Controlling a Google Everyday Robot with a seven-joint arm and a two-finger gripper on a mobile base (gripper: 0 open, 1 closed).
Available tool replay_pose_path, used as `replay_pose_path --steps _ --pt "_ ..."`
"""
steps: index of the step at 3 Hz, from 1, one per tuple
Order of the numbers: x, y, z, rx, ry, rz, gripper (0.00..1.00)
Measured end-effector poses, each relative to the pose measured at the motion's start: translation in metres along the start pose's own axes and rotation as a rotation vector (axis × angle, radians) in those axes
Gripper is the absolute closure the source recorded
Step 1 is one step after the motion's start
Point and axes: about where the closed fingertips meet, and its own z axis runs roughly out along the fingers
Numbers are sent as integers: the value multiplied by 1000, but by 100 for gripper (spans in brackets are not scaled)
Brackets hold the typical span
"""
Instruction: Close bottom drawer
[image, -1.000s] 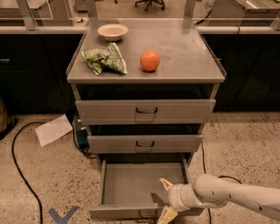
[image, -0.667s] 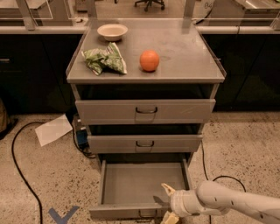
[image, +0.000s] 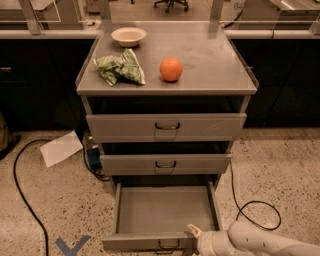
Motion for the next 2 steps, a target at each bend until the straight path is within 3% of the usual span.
replay_pose_path --steps 1,2 --pt "17 3 17 -30 -9 31 0" --pt "17 3 17 -30 -9 31 0"
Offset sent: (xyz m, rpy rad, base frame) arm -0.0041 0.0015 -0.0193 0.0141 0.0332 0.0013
